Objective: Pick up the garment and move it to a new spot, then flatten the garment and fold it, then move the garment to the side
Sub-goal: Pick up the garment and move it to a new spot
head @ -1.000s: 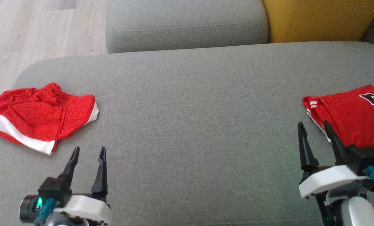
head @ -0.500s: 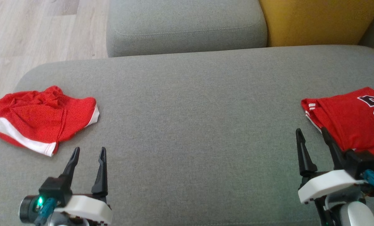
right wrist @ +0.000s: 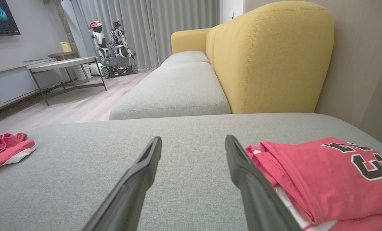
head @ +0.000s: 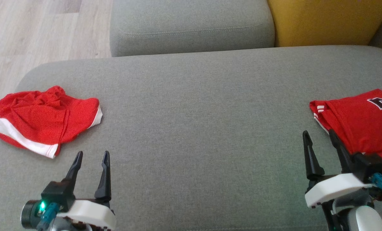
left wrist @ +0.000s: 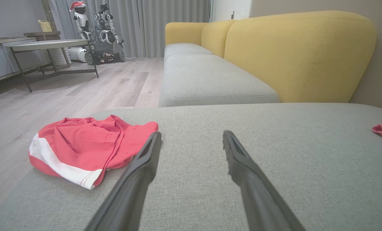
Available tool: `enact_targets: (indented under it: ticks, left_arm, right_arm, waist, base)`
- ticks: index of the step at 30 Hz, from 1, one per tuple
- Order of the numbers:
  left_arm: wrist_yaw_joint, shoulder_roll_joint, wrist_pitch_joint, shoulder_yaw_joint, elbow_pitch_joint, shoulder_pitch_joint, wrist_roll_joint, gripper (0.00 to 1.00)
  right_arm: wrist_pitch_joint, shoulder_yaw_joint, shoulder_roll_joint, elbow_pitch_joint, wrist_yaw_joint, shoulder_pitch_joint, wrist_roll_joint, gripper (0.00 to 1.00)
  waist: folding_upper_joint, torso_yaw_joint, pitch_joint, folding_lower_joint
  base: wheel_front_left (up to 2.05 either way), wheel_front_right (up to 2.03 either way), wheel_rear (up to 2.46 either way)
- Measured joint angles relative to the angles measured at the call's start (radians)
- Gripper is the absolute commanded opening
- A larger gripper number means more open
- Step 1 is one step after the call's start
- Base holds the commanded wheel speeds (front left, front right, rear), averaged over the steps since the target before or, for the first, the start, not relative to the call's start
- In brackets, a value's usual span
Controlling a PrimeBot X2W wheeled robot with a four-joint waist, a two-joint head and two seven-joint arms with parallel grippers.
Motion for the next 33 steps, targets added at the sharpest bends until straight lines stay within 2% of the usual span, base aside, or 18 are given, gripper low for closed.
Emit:
enact_targets:
  ticks: [7, 12, 19, 20, 33]
  left_arm:
    - [0.002, 0.001, 0.0, -0.002, 0.001, -0.001, -0.006, 1.0]
    - [0.001, 0.002, 0.0, -0.005, 0.002, -0.006, -0.01, 1.0]
    - [-0.014, 0.003, 0.0, -0.005, 0.012, -0.061, -0.02, 1.0]
    - [-0.014, 0.003, 0.0, -0.005, 0.012, -0.061, -0.02, 1.0]
    - [-0.026, 0.0, -0.009, 0.012, 0.039, -0.112, -0.026, 1.0]
  right_arm:
    - [0.007, -0.007, 0.0, -0.006, 0.0, 0.0, 0.0, 1.0]
    - [0.007, -0.023, 0.0, -0.023, 0.0, 0.0, 0.0, 1.0]
    - [0.019, -0.01, 0.001, -0.061, 0.0, 0.001, -0.009, 1.0]
    - [0.019, -0.01, 0.001, -0.061, 0.0, 0.001, -0.009, 1.0]
    - [0.026, 0.038, 0.001, -0.082, 0.0, 0.0, 0.01, 1.0]
  waist:
    - [0.0, 0.013, 0.001, 0.0]
    - [0.0, 0.053, 0.001, 0.0]
    - [0.0, 0.168, 0.006, 0.0001]
    - [0.0, 0.168, 0.006, 0.0001]
    - [0.0, 0.423, 0.005, 0.0001]
  base:
    - [0.0, 0.0, 0.0]
    - [0.0, 0.0, 0.0]
    - [0.0, 0.0, 0.0]
    - [0.0, 0.0, 0.0]
    - [0.0, 0.0, 0.0]
